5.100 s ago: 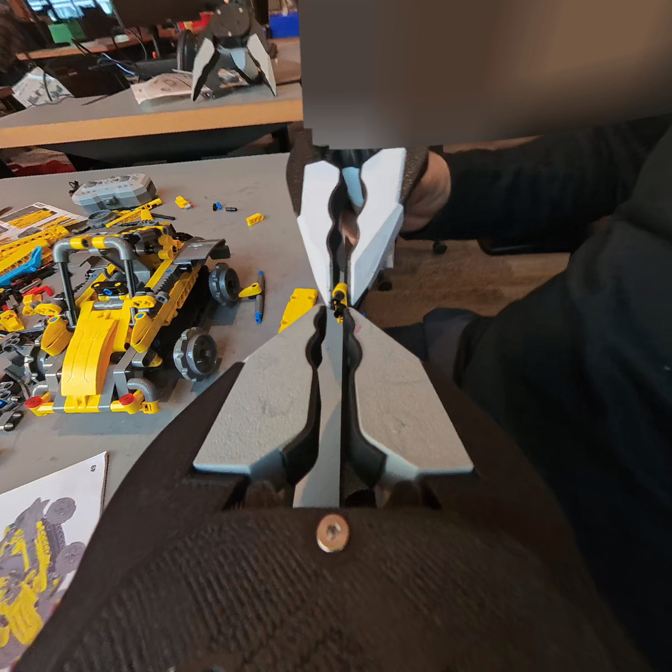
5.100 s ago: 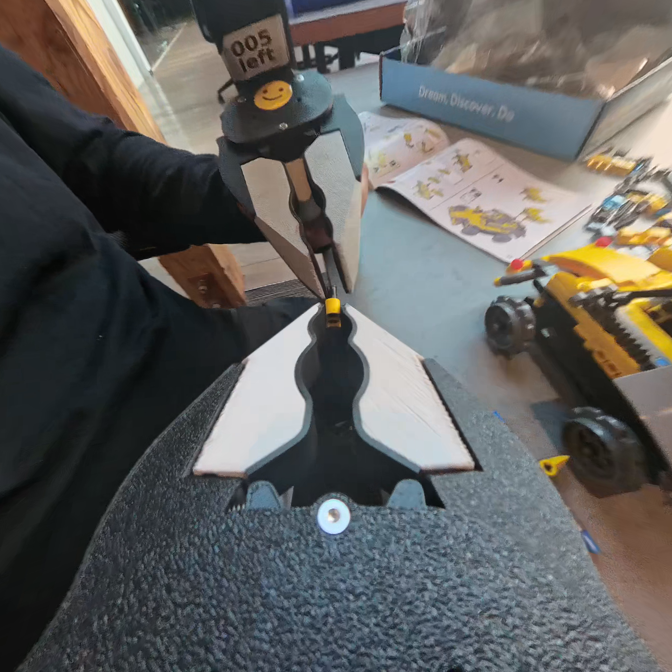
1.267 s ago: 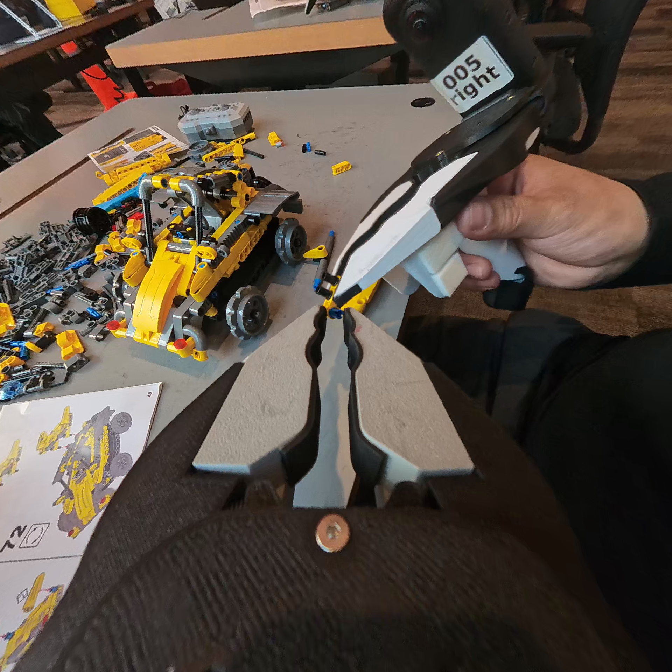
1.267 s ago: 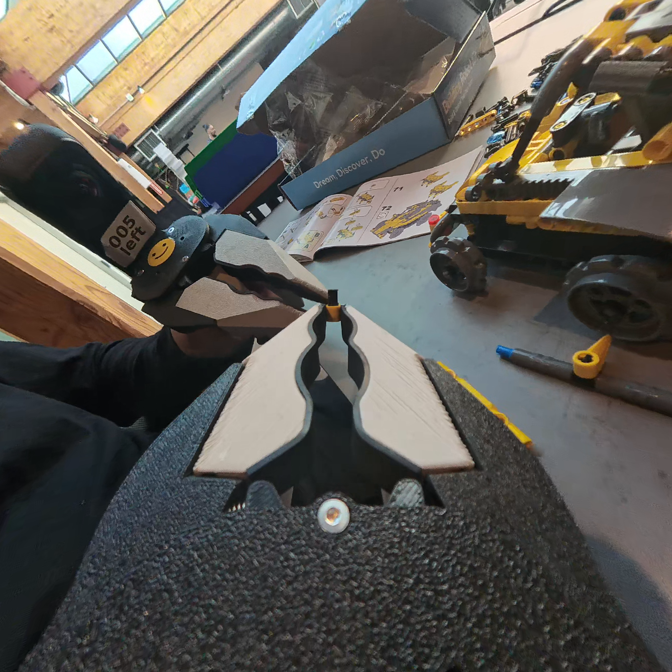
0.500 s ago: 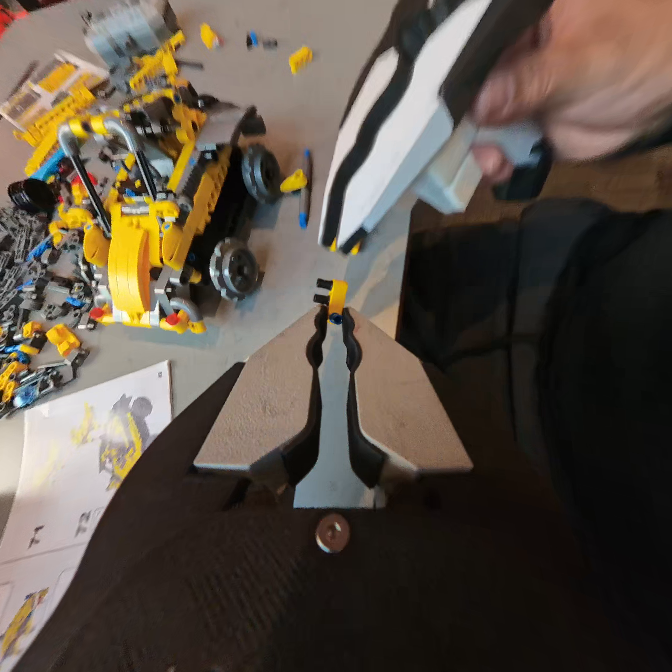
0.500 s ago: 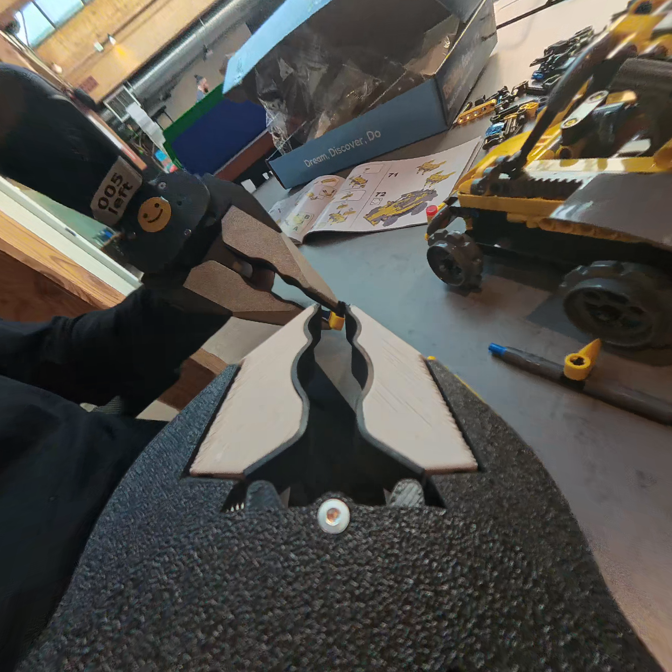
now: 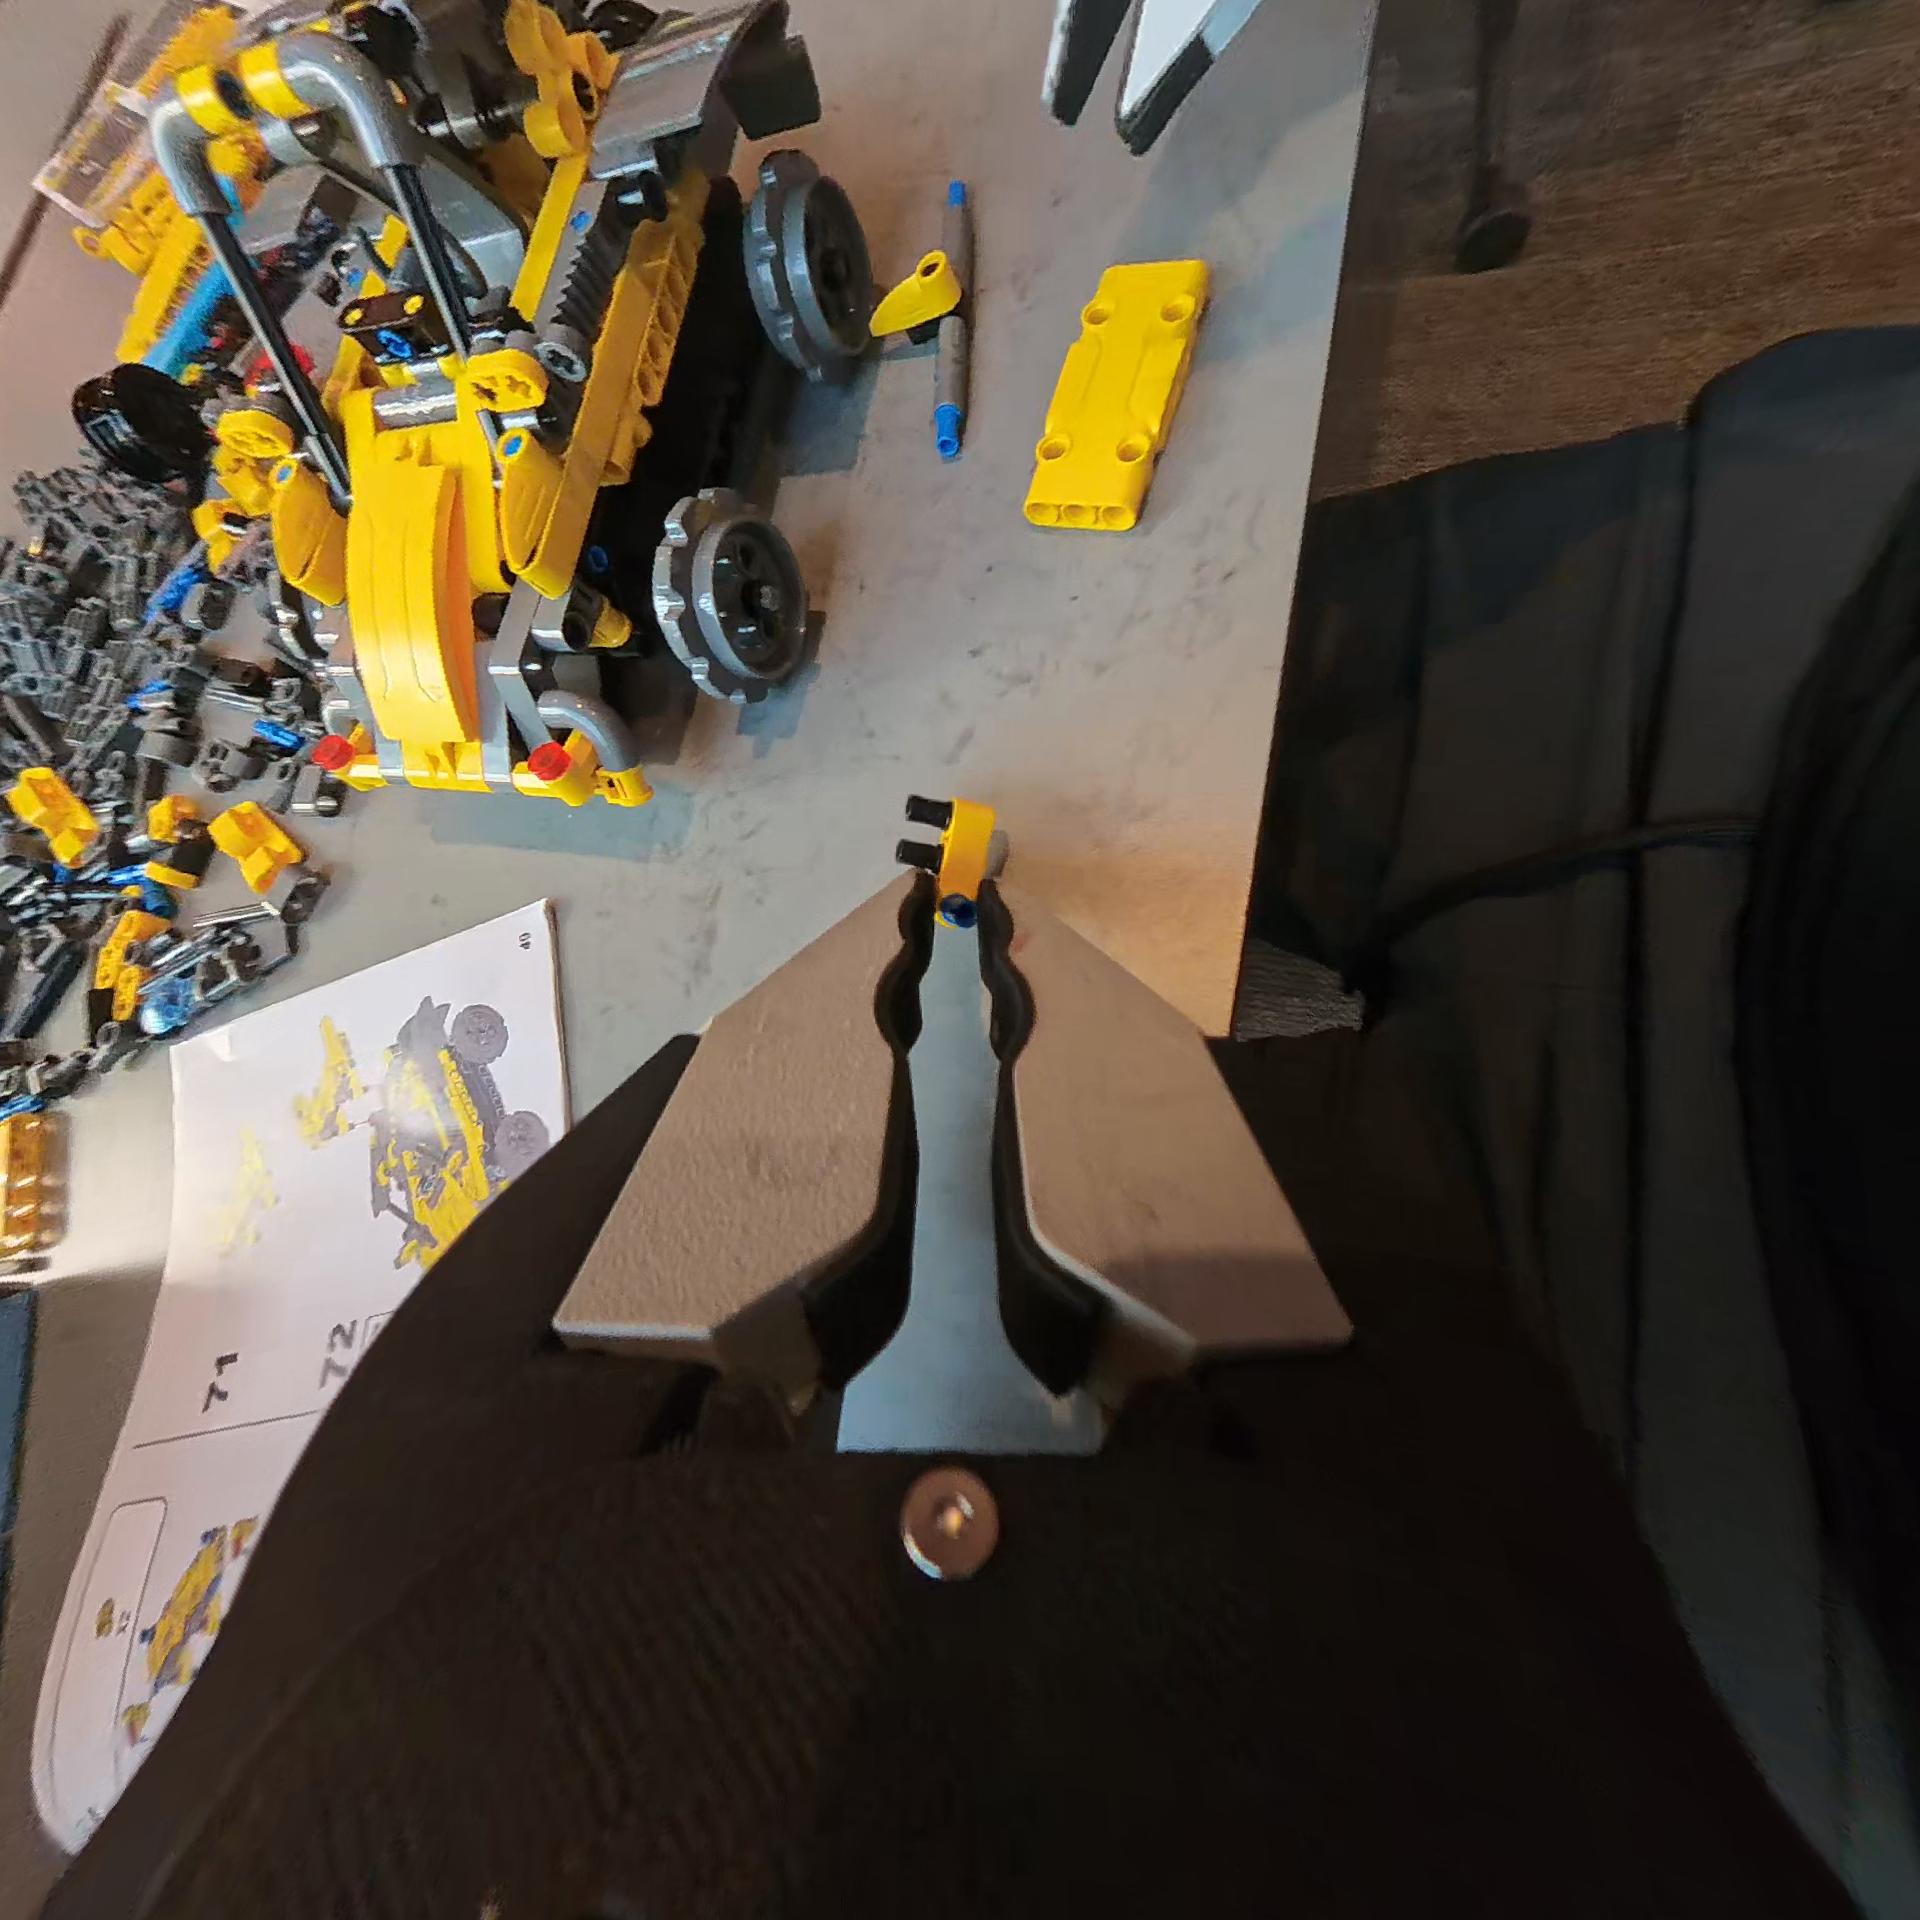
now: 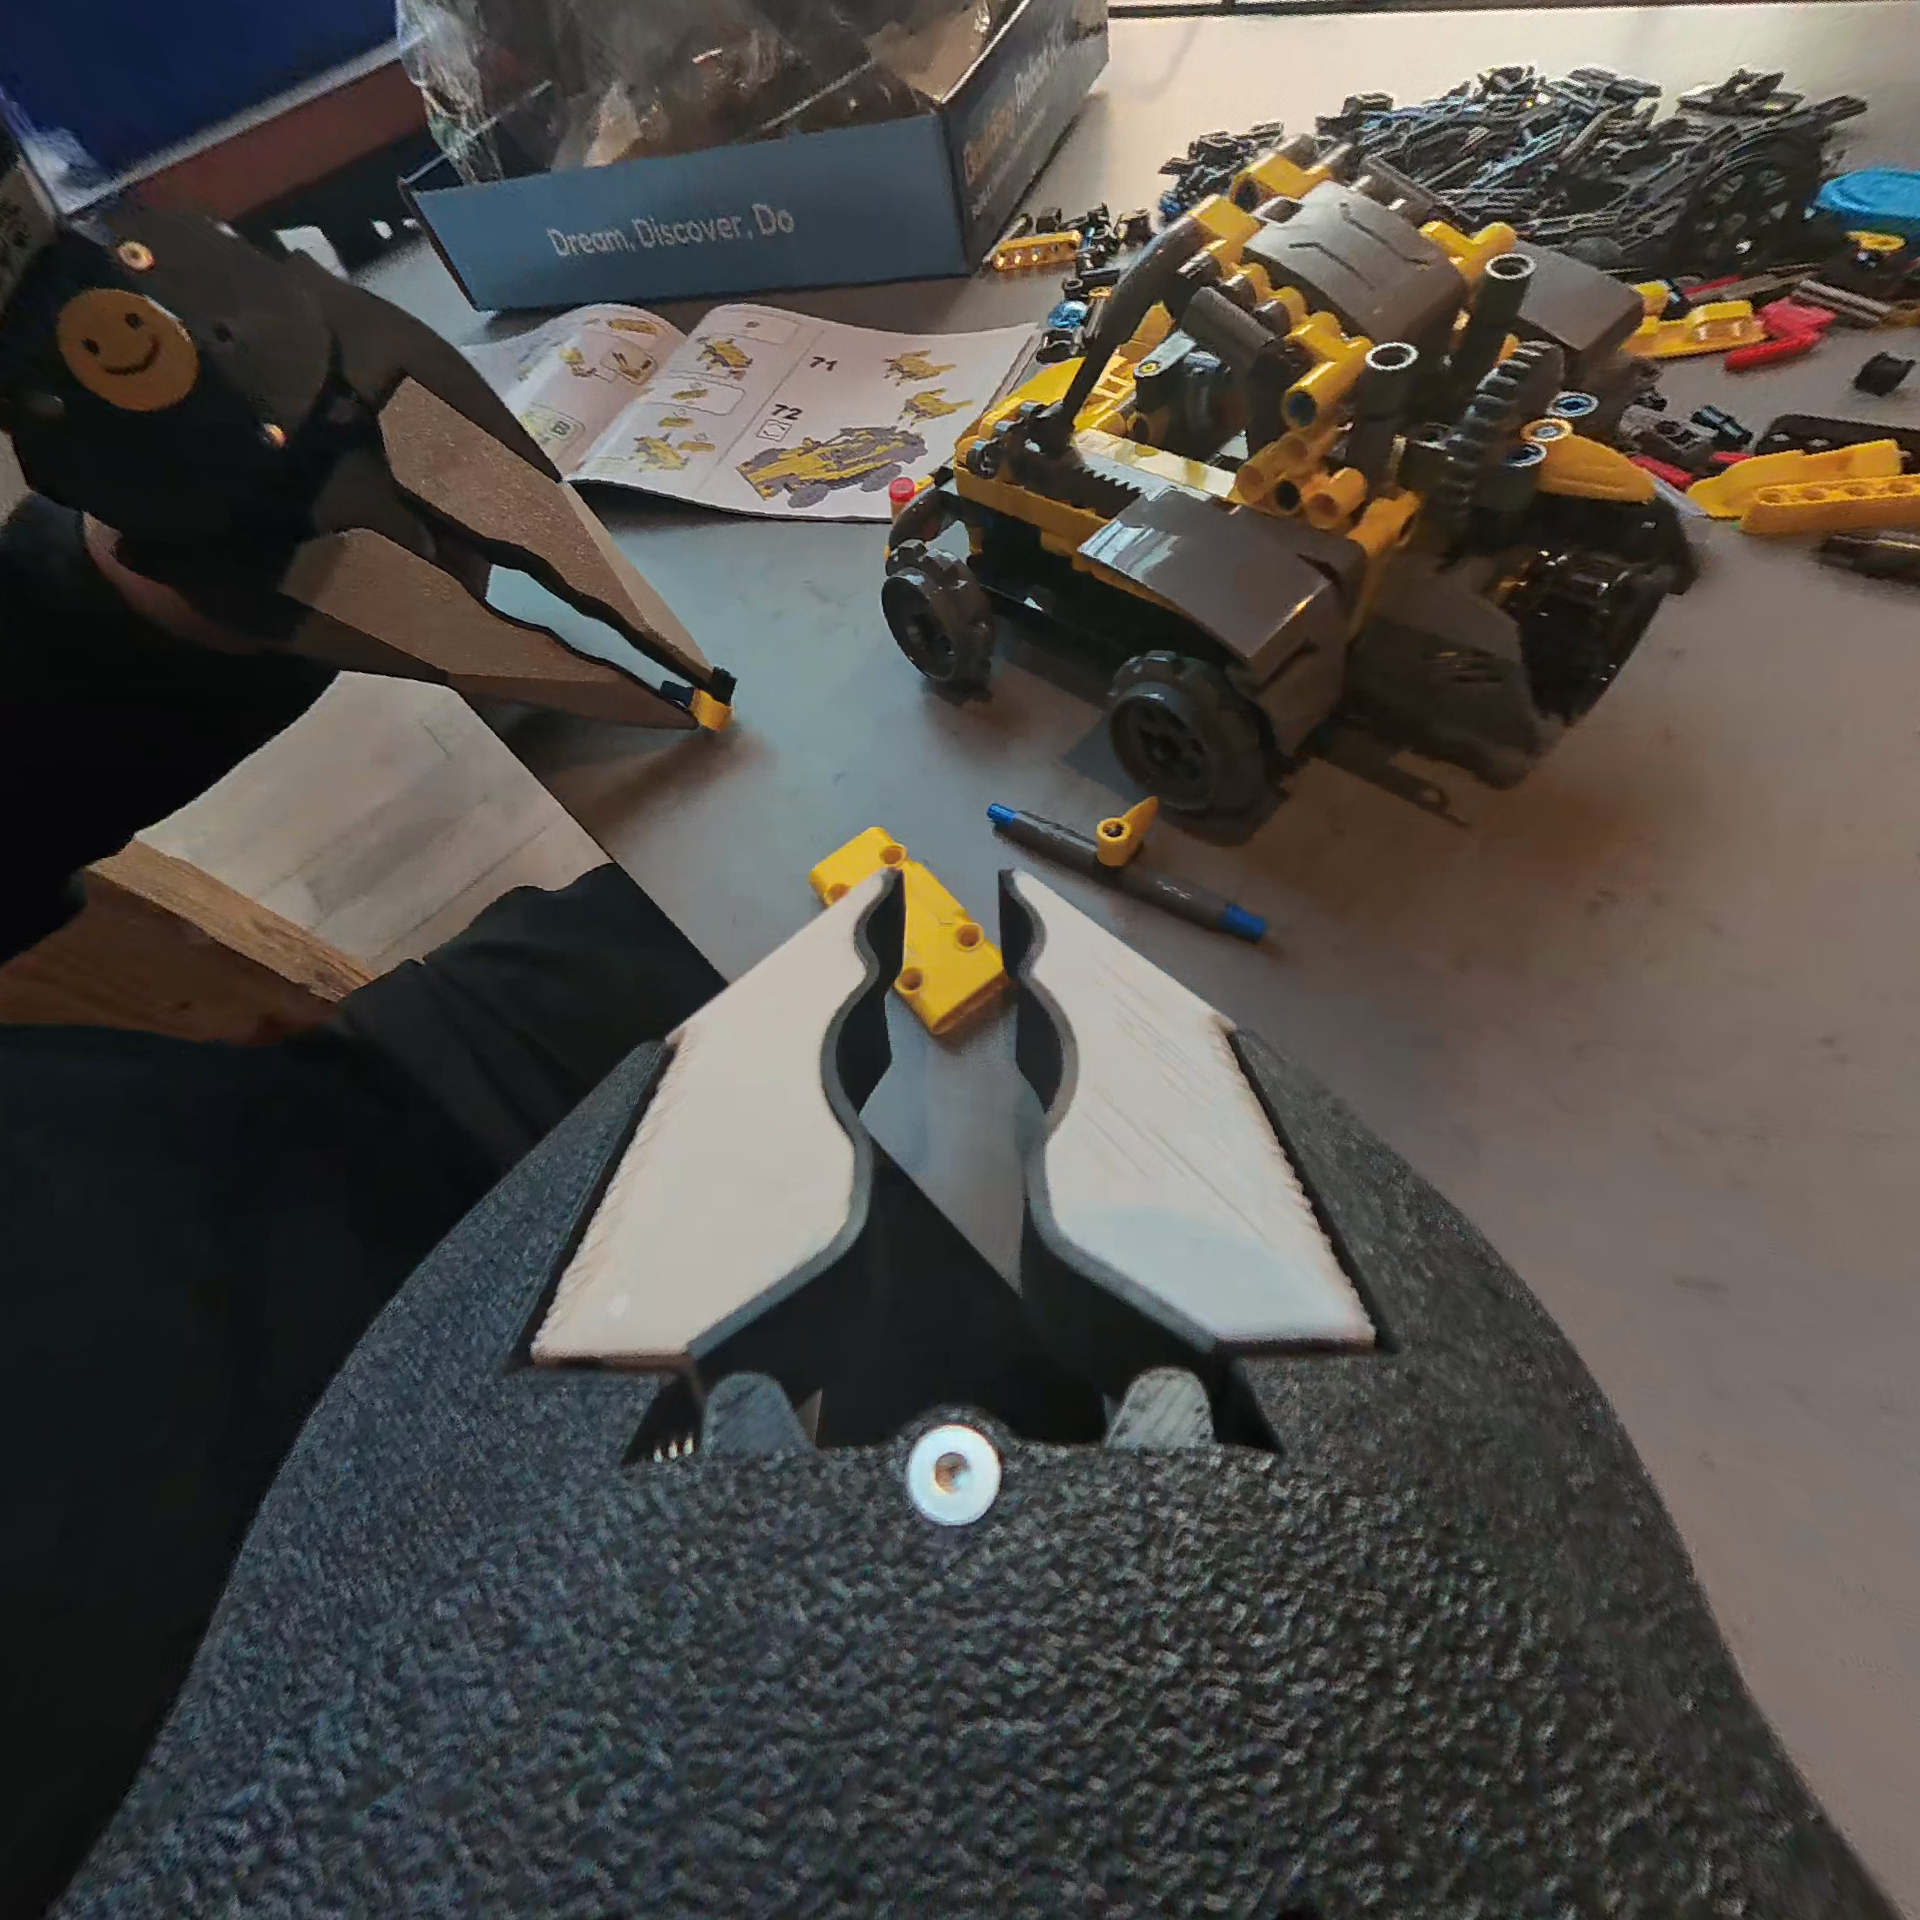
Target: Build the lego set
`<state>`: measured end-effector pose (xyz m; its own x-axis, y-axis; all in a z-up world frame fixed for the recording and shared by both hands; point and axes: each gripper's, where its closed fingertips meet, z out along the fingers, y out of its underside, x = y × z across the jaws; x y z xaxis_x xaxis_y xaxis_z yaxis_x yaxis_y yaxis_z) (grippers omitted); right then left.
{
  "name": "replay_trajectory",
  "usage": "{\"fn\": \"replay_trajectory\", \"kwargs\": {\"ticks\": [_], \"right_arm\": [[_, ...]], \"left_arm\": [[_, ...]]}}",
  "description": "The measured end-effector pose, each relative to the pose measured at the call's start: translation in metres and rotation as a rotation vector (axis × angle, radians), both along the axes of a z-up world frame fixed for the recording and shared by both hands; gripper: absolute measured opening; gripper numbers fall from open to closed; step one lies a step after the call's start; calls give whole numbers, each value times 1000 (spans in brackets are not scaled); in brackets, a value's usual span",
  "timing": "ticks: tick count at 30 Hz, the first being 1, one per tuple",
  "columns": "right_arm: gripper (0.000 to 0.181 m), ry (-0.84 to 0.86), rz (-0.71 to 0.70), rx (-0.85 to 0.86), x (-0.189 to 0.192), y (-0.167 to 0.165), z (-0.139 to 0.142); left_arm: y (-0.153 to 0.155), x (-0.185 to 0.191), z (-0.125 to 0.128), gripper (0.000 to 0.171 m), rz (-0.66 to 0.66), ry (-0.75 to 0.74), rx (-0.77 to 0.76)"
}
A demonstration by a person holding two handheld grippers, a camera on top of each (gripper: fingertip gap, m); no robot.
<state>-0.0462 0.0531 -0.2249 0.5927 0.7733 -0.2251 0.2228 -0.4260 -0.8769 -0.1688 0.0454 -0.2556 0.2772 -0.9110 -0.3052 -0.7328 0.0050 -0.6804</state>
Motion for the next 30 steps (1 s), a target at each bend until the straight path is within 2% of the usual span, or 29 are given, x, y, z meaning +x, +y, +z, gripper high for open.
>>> {"fn": "replay_trajectory", "kwargs": {"ticks": [5, 10, 14, 20, 27, 30], "right_arm": [[22, -29, 21, -44, -3, -3, -12], [25, -126, 38, -17, -7, -6, -22], [25, -140, 42, -6, -8, -6, -22], [25, -167, 72, -32, -11, -7, -27], [24, -191, 128, -38, -15, -9, -29], [25, -213, 169, -21, -19, -8, -29]], "left_arm": [[2, -2, 0, 5, 22, 9, 43], [1, -3, 0, 5, 28, 16, 58], [1, -6, 0, 5, 33, 29, 66], [3, -13, 0, 4, 121, -31, -78], [3, -18, 0, 5, 102, -20, -58], [-2, -17, 0, 5, 100, -32, -109]]}}
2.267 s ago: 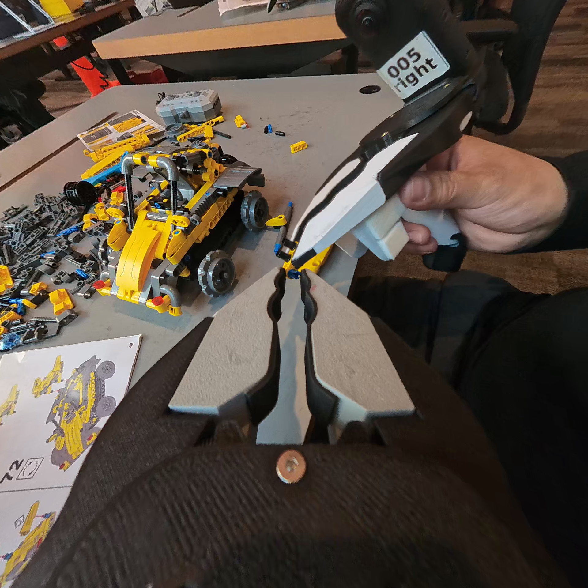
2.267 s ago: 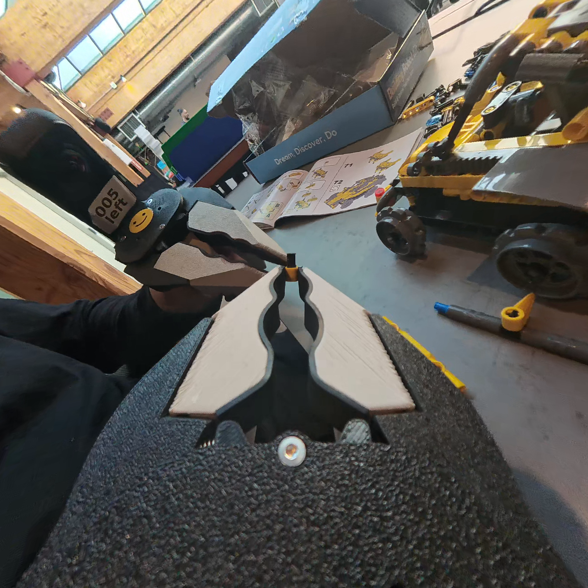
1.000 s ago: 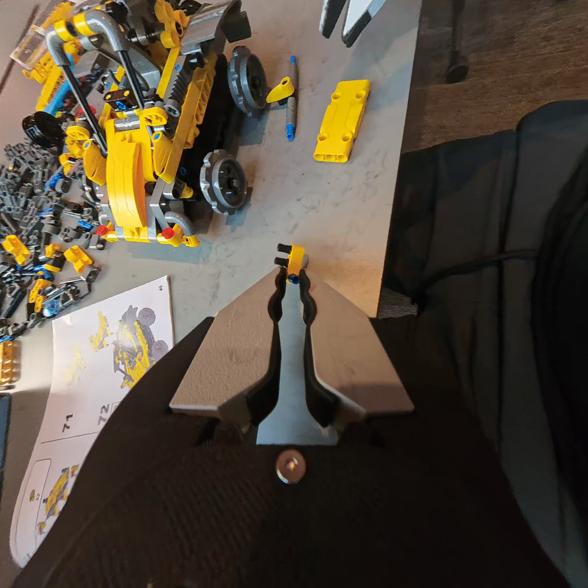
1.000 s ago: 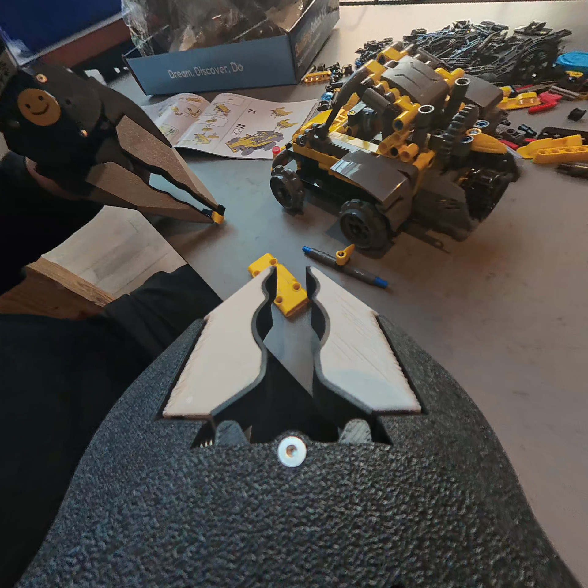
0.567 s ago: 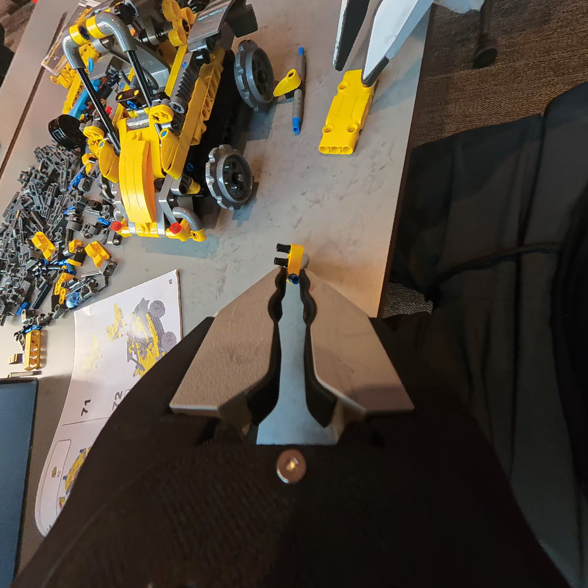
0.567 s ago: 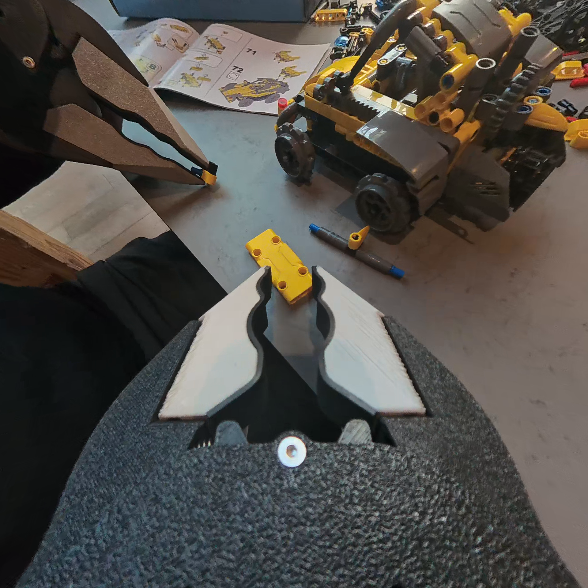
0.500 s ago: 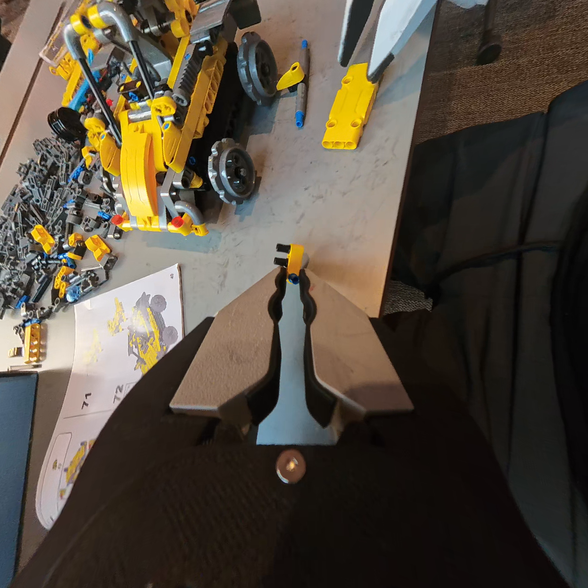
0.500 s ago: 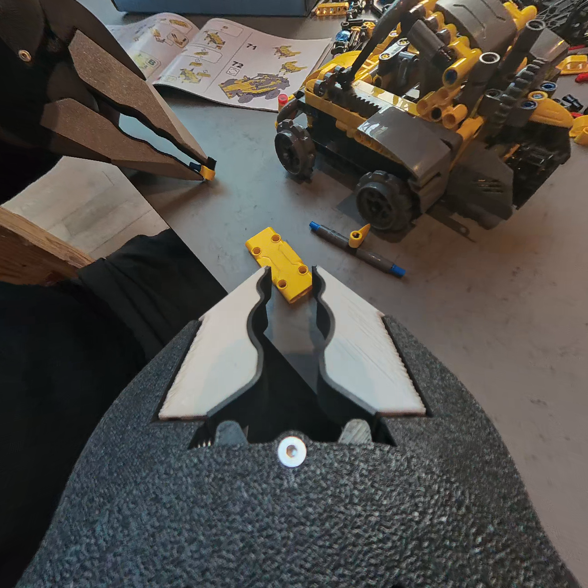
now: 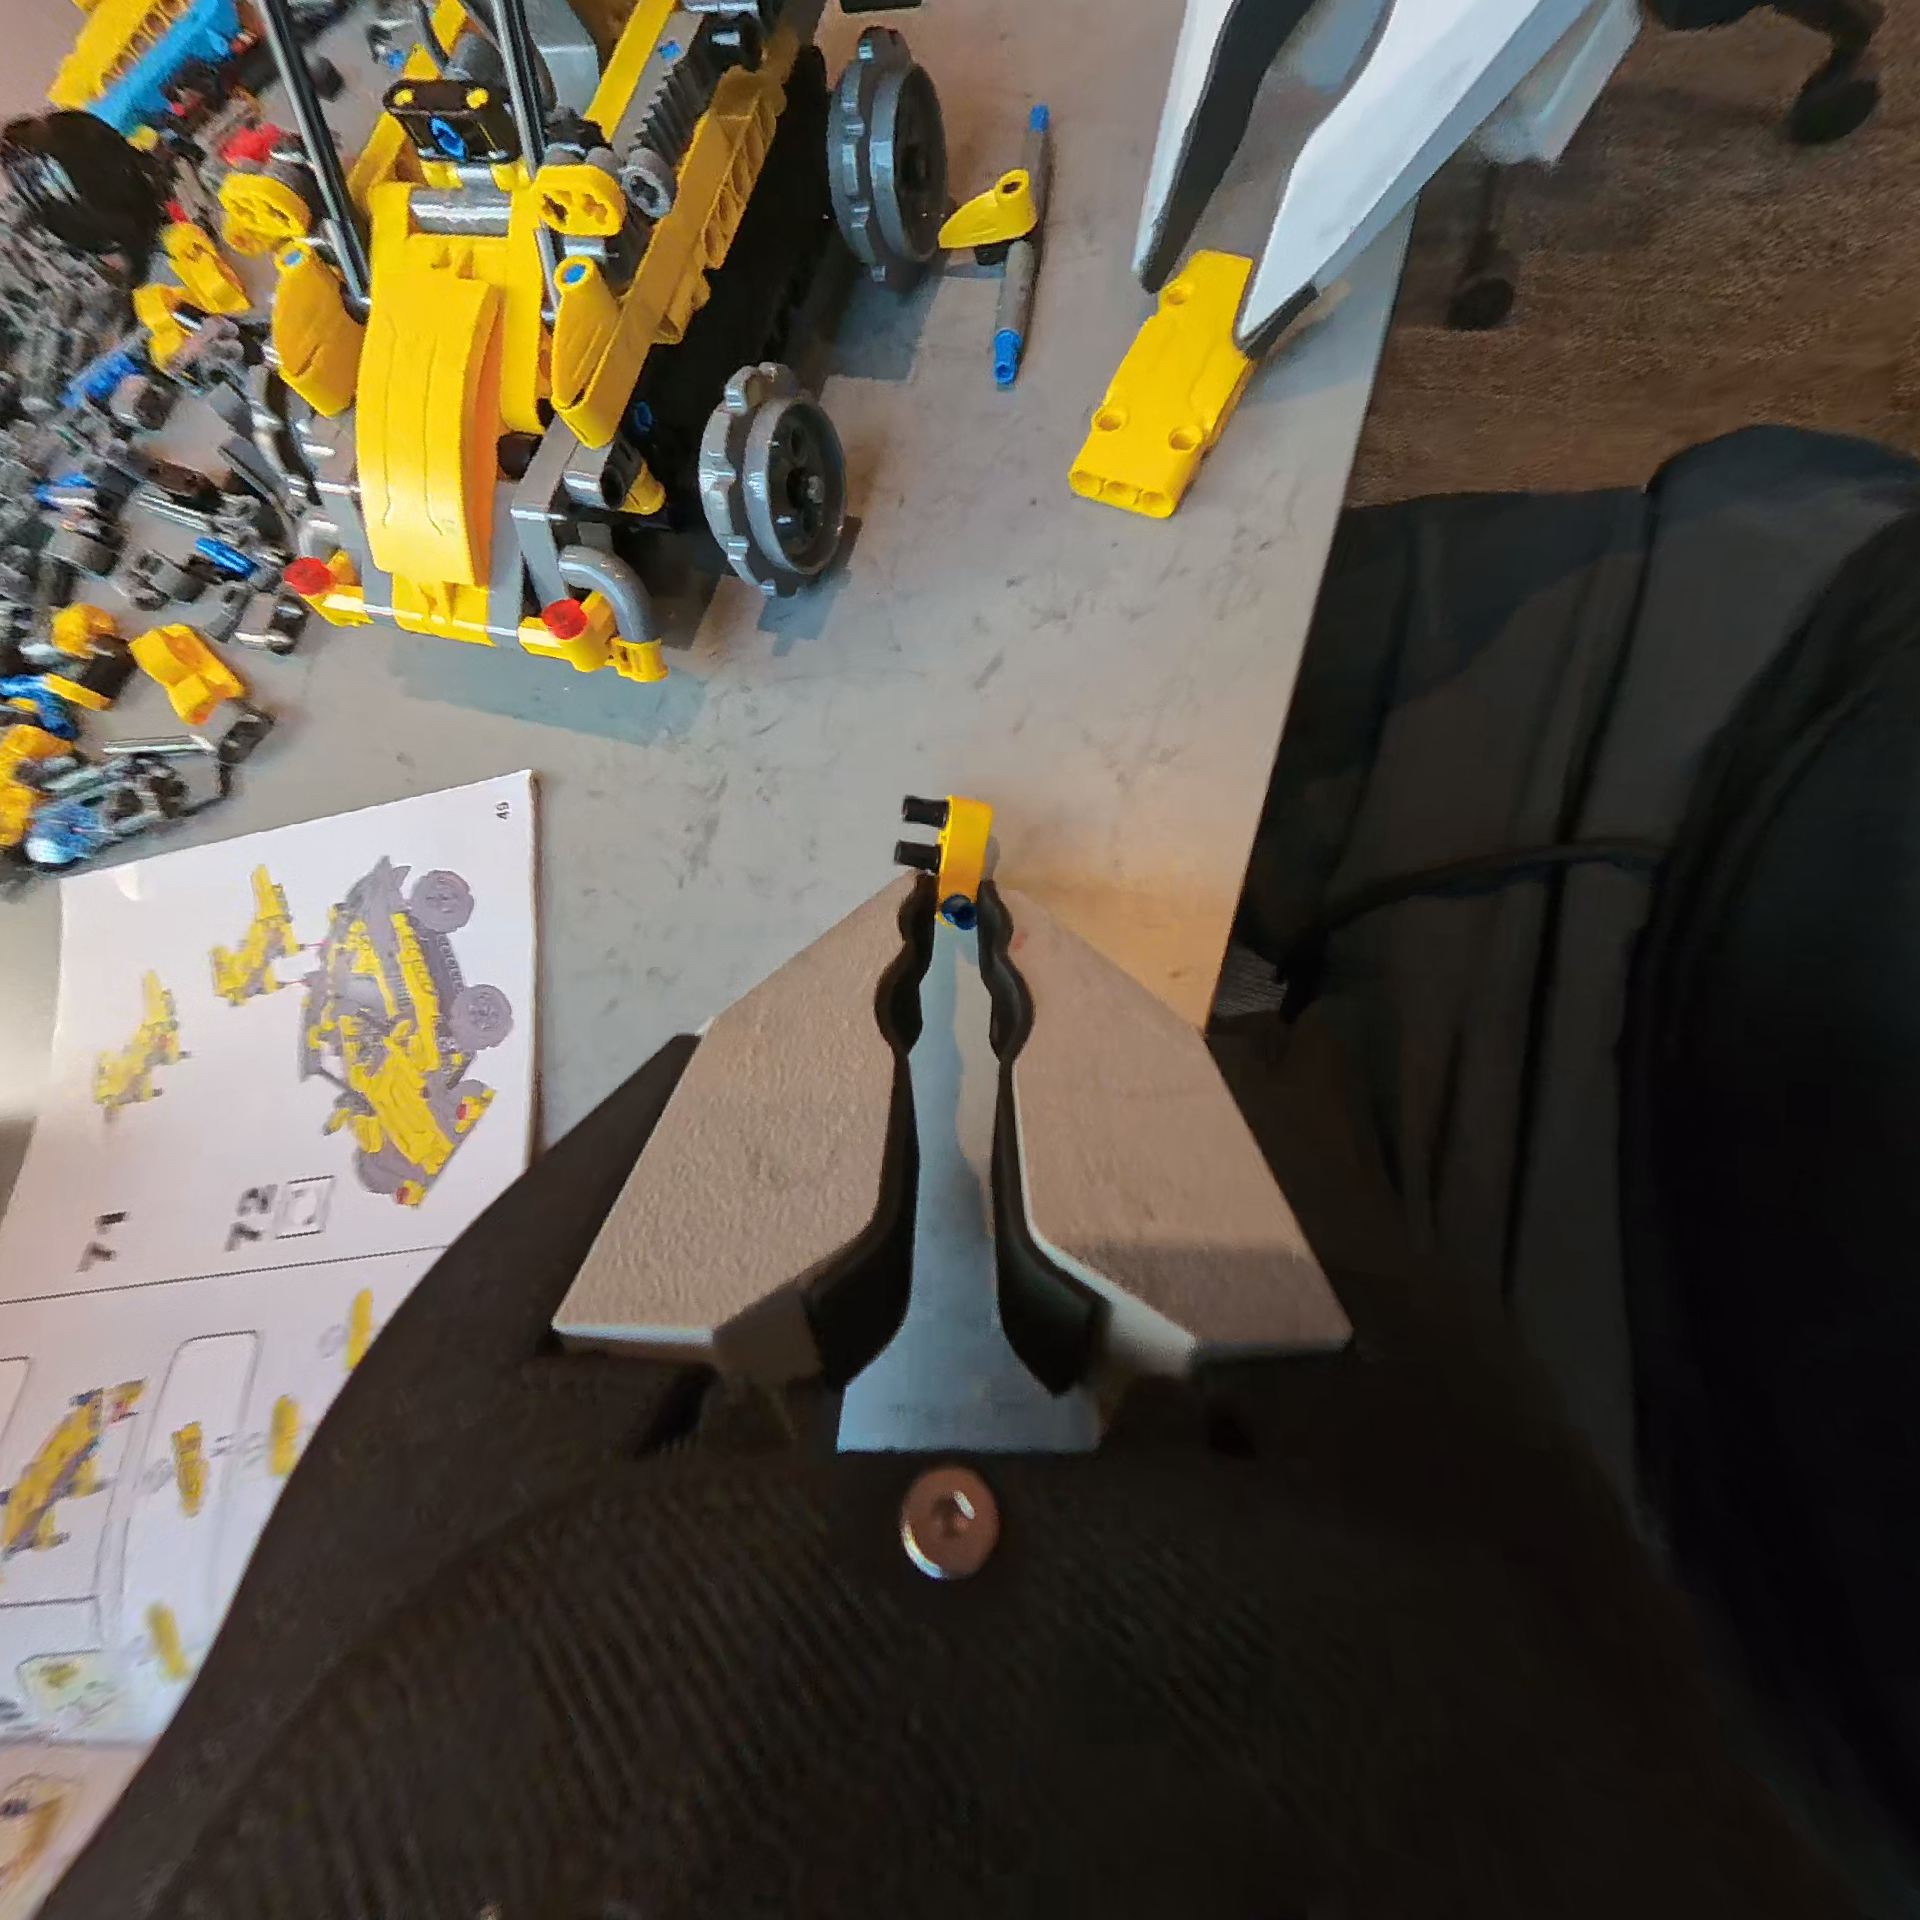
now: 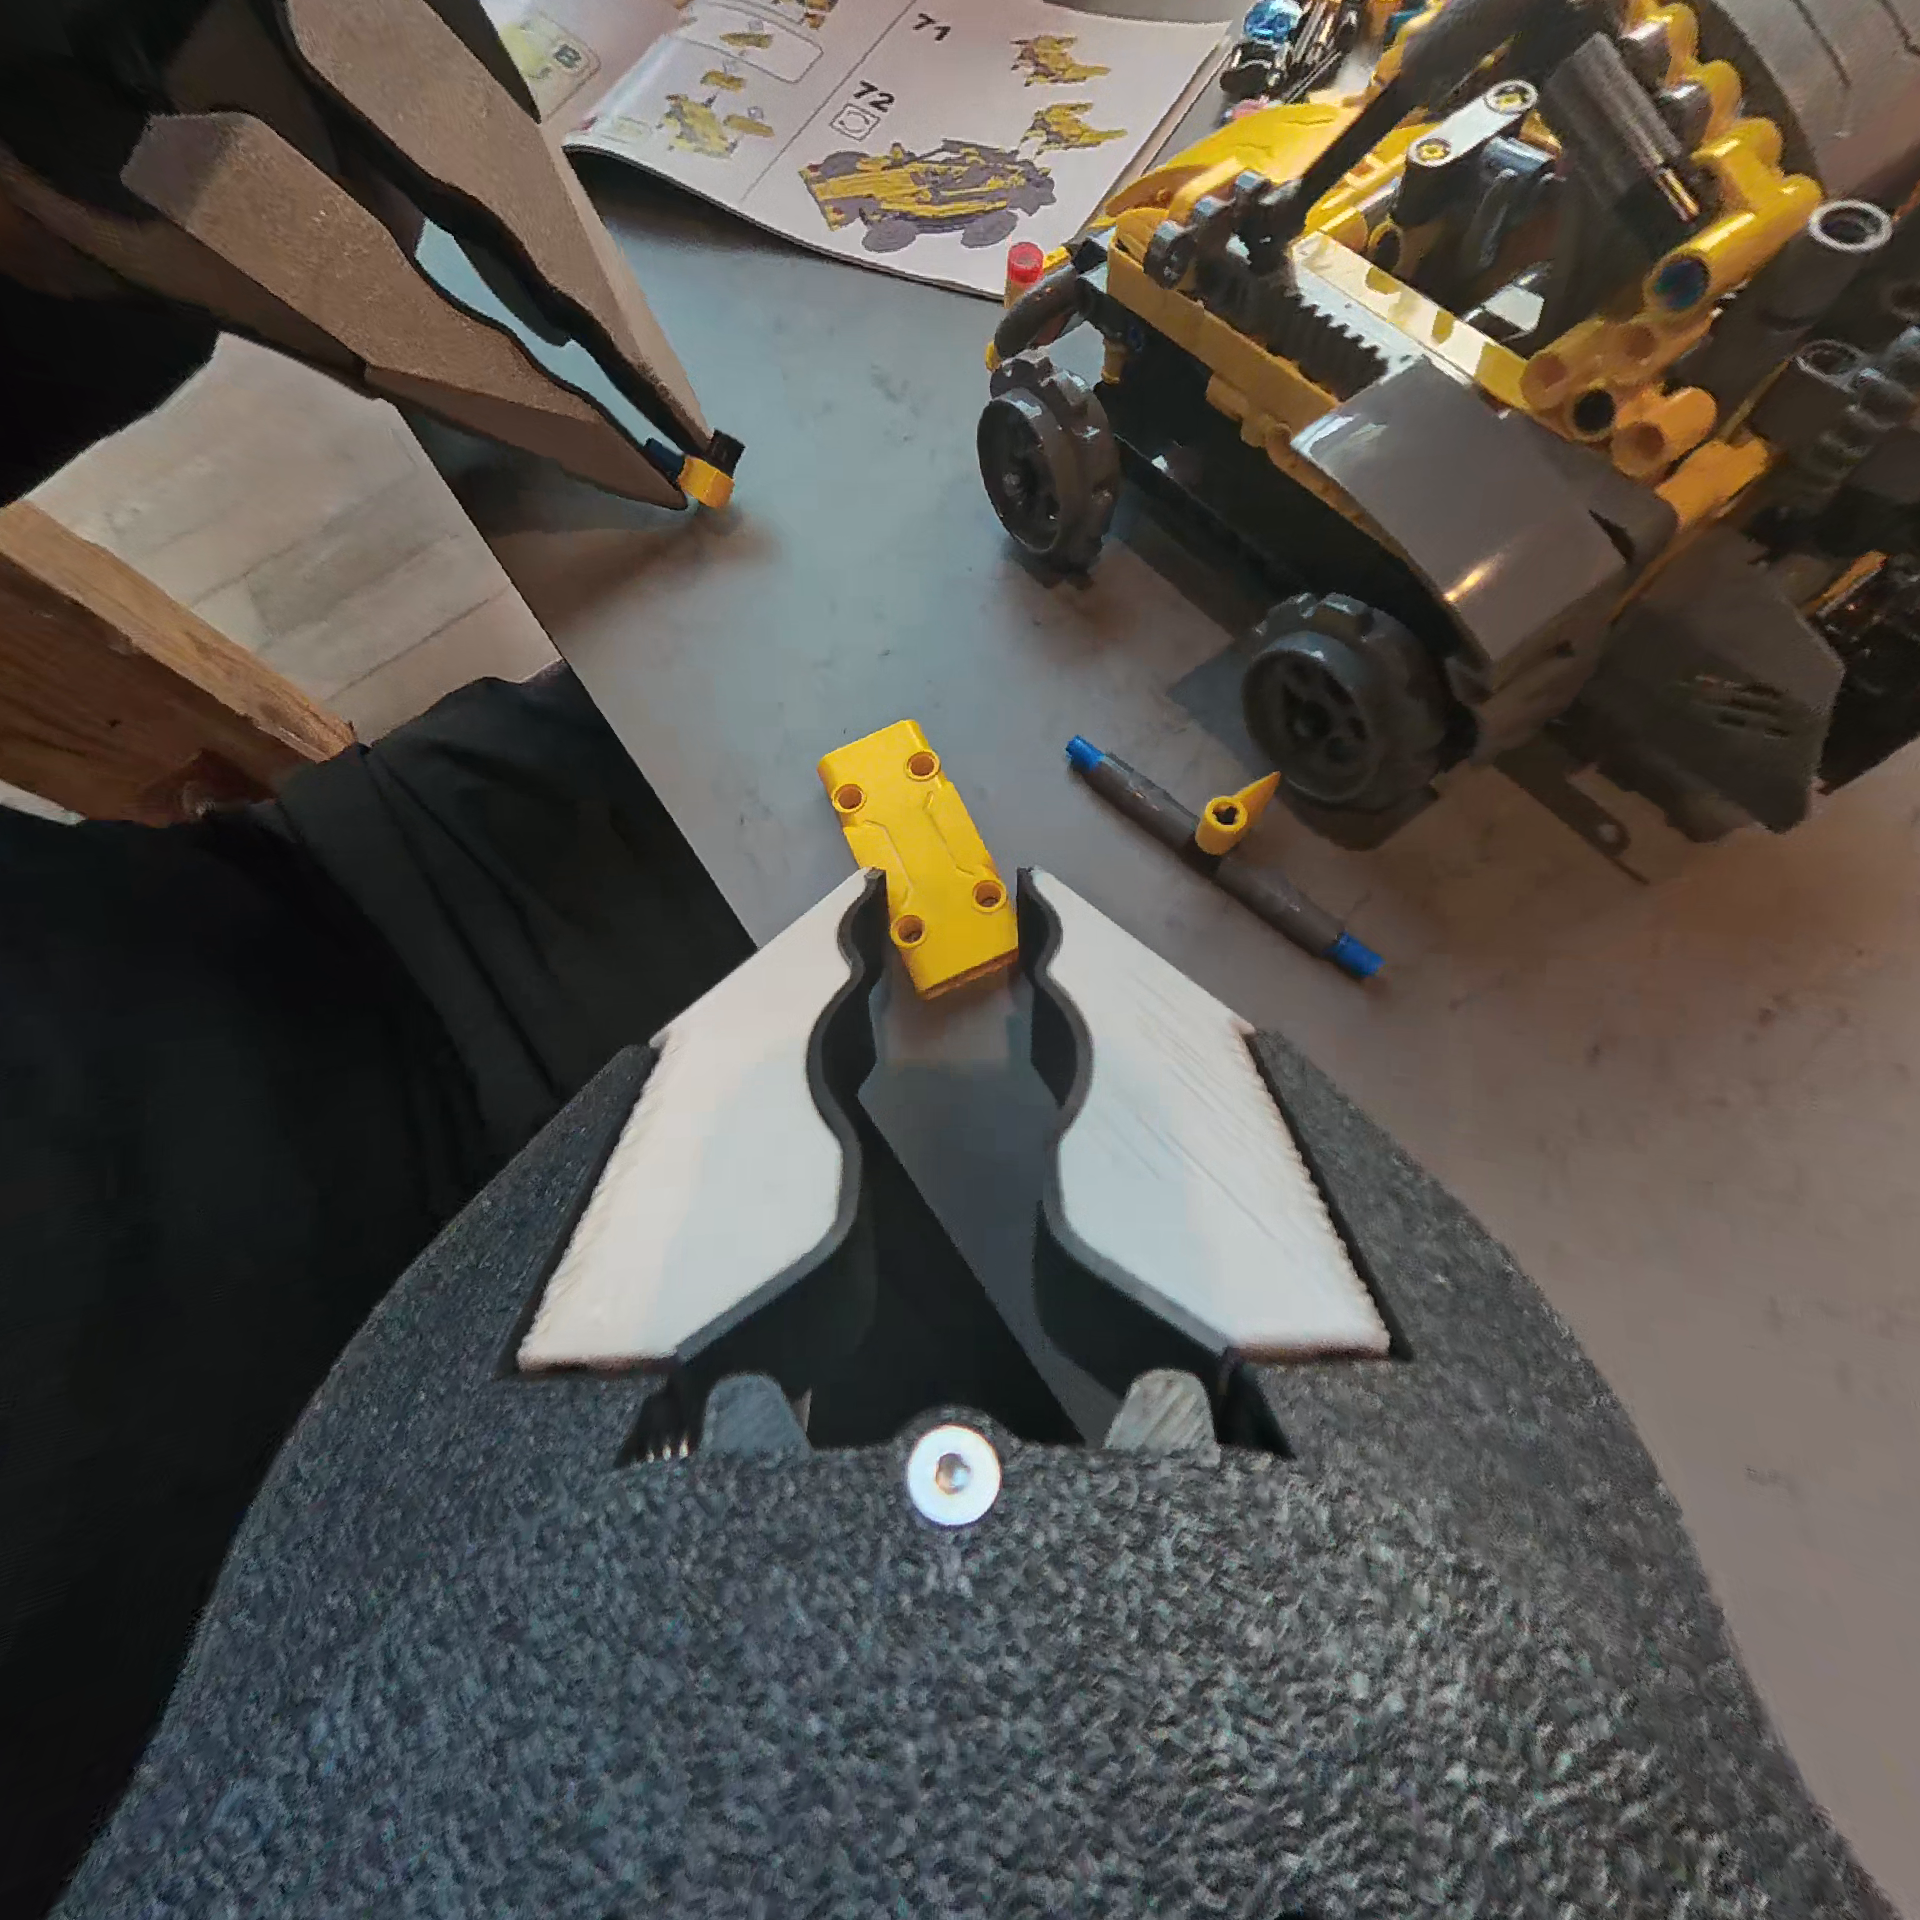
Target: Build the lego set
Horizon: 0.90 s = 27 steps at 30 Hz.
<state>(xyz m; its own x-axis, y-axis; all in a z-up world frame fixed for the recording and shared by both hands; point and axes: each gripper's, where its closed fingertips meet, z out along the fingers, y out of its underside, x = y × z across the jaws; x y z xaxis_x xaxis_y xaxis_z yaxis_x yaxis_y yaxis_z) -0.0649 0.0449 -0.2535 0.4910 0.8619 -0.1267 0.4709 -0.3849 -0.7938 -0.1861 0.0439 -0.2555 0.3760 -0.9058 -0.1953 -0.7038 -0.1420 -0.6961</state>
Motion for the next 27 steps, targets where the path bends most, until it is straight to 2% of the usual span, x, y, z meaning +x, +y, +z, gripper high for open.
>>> {"fn": "replay_trajectory", "kwargs": {"ticks": [4, 7, 9, 12, 16, 20, 25, 27], "right_arm": [[23, -48, -63, 51, 13, 14, 5], [19, 7, -70, -13, 17, 9, 11], [24, 0, -51, -53, 18, 2, 8], [29, -66, -42, -27, 19, 2, 1], [23, -21, 61, -116, -2, -19, -2], [22, -72, 90, -73, -11, -24, -3], [25, -25, 77, -38, -20, -21, 15], [27, -5, 130, 7, -33, -25, 26]], "left_arm": [[-2, 5, -1, 5, 17, -39, -51], [0, 3, -2, 4, 22, -29, -45], [0, 4, -2, 4, 24, -32, -51], [0, 4, -3, 5, 26, -34, -53], [0, 3, -3, 5, 31, -35, -58], [0, 3, -3, 4, 28, -35, -59], [-2, 0, -2, 5, -16, -5, -42], [-14, 8, 4, 4, -131, -12, 5]]}}
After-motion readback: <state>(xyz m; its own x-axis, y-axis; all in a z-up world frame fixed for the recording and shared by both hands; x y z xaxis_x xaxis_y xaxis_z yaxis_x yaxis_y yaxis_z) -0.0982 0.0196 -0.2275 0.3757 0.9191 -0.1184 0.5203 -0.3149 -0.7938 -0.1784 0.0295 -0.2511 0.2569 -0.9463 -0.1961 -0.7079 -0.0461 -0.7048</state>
